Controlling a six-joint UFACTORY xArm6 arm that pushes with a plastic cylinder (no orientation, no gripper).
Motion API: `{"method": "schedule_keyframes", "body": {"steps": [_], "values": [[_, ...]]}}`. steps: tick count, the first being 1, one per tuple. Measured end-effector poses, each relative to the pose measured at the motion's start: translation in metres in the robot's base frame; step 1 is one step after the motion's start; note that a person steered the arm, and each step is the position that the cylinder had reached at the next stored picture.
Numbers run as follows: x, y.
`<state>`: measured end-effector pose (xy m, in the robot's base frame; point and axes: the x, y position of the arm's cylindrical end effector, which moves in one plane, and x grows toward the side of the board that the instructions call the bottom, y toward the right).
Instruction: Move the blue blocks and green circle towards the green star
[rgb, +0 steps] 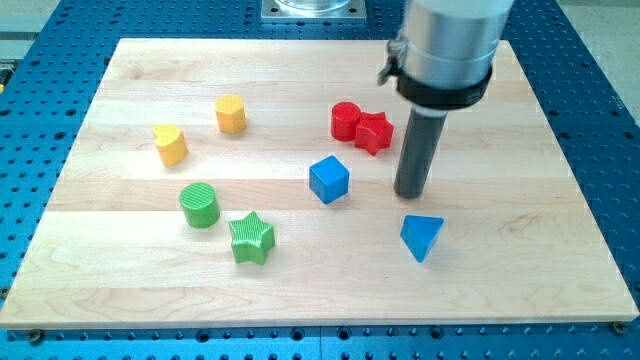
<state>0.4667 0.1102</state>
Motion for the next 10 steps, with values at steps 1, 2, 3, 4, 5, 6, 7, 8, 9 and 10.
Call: {"method": "schedule_keyframes", "body": {"steps": [1, 2, 3, 4, 5, 6, 7, 8, 9, 10], "values": [[0.008, -0.065], [0.012, -0.116], [-0.042, -0.110], [-0.014, -0.148], [0.029, -0.147], [-0.011, -0.155], [-0.007, -0.234], [0.038, -0.240], [0.039, -0.202], [0.008, -0.217]]}}
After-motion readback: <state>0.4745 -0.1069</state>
